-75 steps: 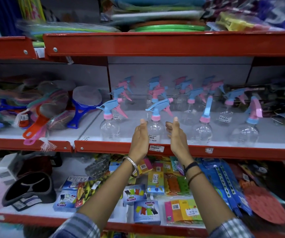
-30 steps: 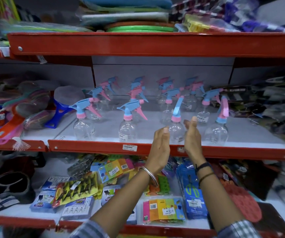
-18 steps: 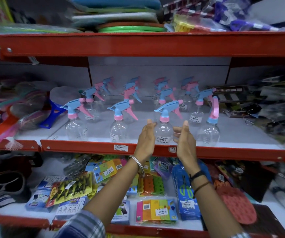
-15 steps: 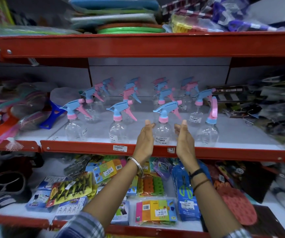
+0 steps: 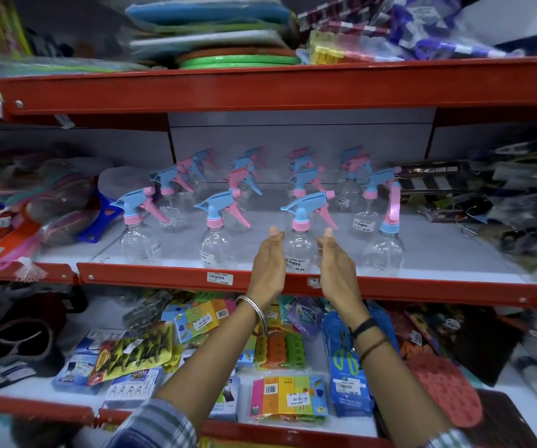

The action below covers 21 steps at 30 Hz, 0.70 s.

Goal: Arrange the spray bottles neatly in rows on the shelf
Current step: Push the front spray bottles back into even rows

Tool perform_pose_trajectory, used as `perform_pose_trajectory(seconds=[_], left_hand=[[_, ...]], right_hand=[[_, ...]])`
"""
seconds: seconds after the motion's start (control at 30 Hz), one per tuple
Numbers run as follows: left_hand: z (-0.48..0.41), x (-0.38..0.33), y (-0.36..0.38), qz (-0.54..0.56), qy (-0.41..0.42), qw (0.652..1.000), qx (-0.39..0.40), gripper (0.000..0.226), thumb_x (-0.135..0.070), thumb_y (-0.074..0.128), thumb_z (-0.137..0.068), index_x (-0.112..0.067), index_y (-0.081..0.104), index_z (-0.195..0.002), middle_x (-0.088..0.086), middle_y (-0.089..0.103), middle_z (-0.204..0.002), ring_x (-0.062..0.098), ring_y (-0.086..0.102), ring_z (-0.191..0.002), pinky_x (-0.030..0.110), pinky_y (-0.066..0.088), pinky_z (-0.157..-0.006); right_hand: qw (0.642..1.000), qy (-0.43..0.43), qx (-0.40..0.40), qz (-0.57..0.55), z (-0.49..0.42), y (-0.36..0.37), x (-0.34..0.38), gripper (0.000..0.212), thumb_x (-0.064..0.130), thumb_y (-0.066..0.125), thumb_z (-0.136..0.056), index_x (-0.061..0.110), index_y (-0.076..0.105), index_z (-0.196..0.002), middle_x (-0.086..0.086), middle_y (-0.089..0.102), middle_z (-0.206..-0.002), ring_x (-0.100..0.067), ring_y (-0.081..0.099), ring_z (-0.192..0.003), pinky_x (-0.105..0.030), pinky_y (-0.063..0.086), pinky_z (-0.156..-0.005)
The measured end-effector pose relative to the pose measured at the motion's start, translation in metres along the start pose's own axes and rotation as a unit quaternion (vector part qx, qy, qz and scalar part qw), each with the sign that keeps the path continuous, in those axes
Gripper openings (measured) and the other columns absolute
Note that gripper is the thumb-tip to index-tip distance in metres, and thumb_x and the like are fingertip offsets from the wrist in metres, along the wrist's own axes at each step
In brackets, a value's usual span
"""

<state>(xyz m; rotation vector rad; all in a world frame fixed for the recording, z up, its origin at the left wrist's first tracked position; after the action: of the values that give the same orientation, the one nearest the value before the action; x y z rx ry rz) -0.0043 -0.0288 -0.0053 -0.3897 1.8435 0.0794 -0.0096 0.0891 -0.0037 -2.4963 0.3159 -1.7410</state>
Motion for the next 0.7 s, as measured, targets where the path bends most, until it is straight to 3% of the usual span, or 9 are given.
perform_pose_trajectory(seconds=[0.07,0.13,0.23,0.33,0.43,0.5,0.6,0.7], left_hand=[[0.013,-0.006,0.006,-0.011,0.062,0.995,-0.074,0.043,-0.050,0.019,-0.095,-0.023,0.050,-0.108,-0.016,0.047,-0.110,-0.005,0.046,-0.103,0.025,0.033,-0.098],[0.027,-0.007,0.016,-0.011,0.148,0.982,-0.121,0.040,-0.043,0.022,-0.095,-0.019,0.051,-0.107,-0.011,0.046,-0.105,0.000,0.045,-0.106,0.022,0.034,-0.099],[0.044,-0.005,0.043,-0.019,0.186,0.982,-0.006,0.043,-0.044,0.022,-0.092,-0.020,0.051,-0.112,-0.003,0.051,-0.110,0.007,0.048,-0.109,0.025,0.038,-0.099],[0.056,-0.007,0.078,-0.028,0.131,0.983,0.122,0.049,-0.045,0.019,-0.093,-0.019,0.048,-0.122,-0.002,0.049,-0.121,0.006,0.046,-0.114,0.031,0.037,-0.105],[0.054,-0.016,0.102,-0.020,0.077,0.986,0.147,0.046,-0.039,0.018,-0.098,-0.017,0.043,-0.129,-0.007,0.041,-0.122,0.004,0.040,-0.114,0.025,0.029,-0.108],[0.050,-0.026,0.112,-0.009,0.057,0.989,0.137,0.047,-0.038,0.018,-0.098,-0.014,0.044,-0.128,-0.006,0.038,-0.120,0.003,0.038,-0.110,0.021,0.027,-0.104],[0.047,-0.035,0.123,0.006,0.037,0.991,0.129,0.041,-0.042,0.016,-0.097,-0.021,0.045,-0.115,-0.003,0.038,-0.118,0.006,0.039,-0.104,0.020,0.025,-0.096],[0.040,-0.039,0.128,0.012,0.029,0.991,0.127,0.036,-0.046,0.014,-0.096,-0.025,0.044,-0.100,0.004,0.044,-0.116,0.011,0.041,-0.105,0.024,0.026,-0.098]], right_hand=[[0.999,-0.038,-0.037,-0.008,0.002,-0.006,-0.003,0.068,0.056,0.022,-0.094,-0.001,0.058,-0.102,-0.020,0.065,-0.103,-0.030,0.062,-0.103,-0.028,0.050,-0.076],[0.988,-0.103,-0.110,-0.031,0.007,-0.018,-0.006,0.058,0.055,0.025,-0.092,0.010,0.062,-0.096,-0.007,0.064,-0.095,-0.024,0.062,-0.098,-0.038,0.050,-0.083],[0.952,-0.169,-0.244,-0.073,0.009,-0.048,-0.013,0.039,0.039,0.028,-0.094,0.021,0.062,-0.091,-0.002,0.062,-0.093,-0.017,0.060,-0.090,-0.043,0.048,-0.079],[0.936,-0.114,-0.316,-0.106,-0.002,-0.081,-0.020,0.037,0.044,0.026,-0.093,0.028,0.059,-0.092,-0.004,0.060,-0.101,-0.016,0.055,-0.094,-0.041,0.045,-0.083],[0.965,0.012,-0.248,-0.083,-0.021,-0.101,-0.032,0.061,0.055,0.019,-0.093,0.014,0.057,-0.117,-0.008,0.056,-0.128,-0.019,0.051,-0.116,-0.031,0.038,-0.094],[0.984,0.064,-0.158,-0.055,-0.032,-0.109,-0.036,0.077,0.065,0.013,-0.089,0.012,0.053,-0.128,-0.009,0.052,-0.138,-0.022,0.047,-0.126,-0.035,0.035,-0.103],[0.992,0.094,-0.085,-0.019,-0.035,-0.112,-0.034,0.093,0.078,0.008,-0.079,0.014,0.058,-0.124,-0.011,0.056,-0.135,-0.026,0.050,-0.125,-0.047,0.034,-0.110],[0.992,0.082,-0.100,-0.014,-0.029,-0.117,-0.032,0.099,0.082,0.007,-0.074,0.012,0.063,-0.116,-0.013,0.063,-0.124,-0.027,0.056,-0.114,-0.049,0.040,-0.105]])
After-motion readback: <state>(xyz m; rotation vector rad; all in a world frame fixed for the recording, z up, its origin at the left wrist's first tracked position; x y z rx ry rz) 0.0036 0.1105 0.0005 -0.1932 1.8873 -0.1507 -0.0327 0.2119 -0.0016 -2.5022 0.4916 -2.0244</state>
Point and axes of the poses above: each hand's wrist, its own z-axis away from the middle knuckle, its own y-axis out of the palm, x = y × z, the point moved 1 cm from there along -z, towards the middle knuckle
